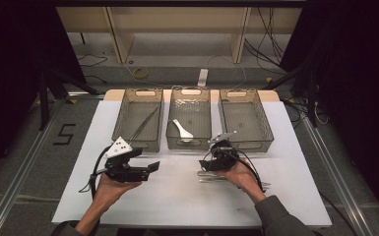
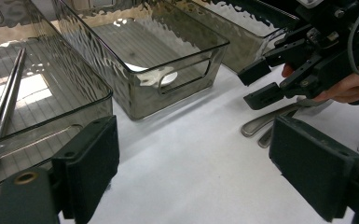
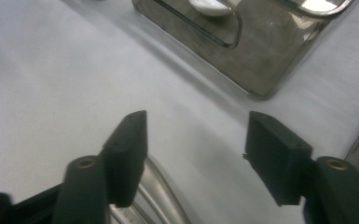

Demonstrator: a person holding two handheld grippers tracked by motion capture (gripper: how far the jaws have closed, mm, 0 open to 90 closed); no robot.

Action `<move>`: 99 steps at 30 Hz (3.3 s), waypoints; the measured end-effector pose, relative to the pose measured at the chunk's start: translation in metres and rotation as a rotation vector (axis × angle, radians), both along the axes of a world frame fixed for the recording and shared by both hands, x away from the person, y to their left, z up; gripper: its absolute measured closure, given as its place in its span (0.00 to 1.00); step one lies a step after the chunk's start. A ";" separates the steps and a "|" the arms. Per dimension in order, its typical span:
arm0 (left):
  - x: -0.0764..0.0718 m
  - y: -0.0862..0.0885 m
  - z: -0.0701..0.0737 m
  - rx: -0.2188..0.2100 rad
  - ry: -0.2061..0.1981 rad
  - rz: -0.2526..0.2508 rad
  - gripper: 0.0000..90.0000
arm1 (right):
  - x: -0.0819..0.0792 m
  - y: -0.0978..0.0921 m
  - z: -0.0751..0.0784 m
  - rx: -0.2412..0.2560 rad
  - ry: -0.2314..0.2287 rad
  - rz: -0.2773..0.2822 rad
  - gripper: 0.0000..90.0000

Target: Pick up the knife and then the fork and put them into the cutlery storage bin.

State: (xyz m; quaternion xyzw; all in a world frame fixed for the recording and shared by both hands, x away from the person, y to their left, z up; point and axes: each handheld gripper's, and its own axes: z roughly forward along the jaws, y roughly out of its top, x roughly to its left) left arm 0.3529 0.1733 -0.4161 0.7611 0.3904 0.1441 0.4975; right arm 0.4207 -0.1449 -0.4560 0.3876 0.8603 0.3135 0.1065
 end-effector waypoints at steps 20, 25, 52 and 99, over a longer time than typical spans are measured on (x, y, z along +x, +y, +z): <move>-0.001 0.000 -0.001 0.015 -0.001 -0.004 0.17 | -0.005 0.014 -0.018 -0.116 0.036 0.075 1.00; -0.001 -0.001 -0.001 0.019 0.001 -0.007 0.17 | -0.006 0.014 -0.017 -0.111 0.054 0.087 1.00; -0.001 0.000 -0.001 0.017 0.000 -0.002 0.17 | -0.057 0.001 -0.016 -0.075 0.149 0.173 1.00; -0.001 -0.001 -0.001 0.020 0.002 -0.005 0.17 | -0.095 -0.040 0.000 -0.314 0.127 0.483 0.50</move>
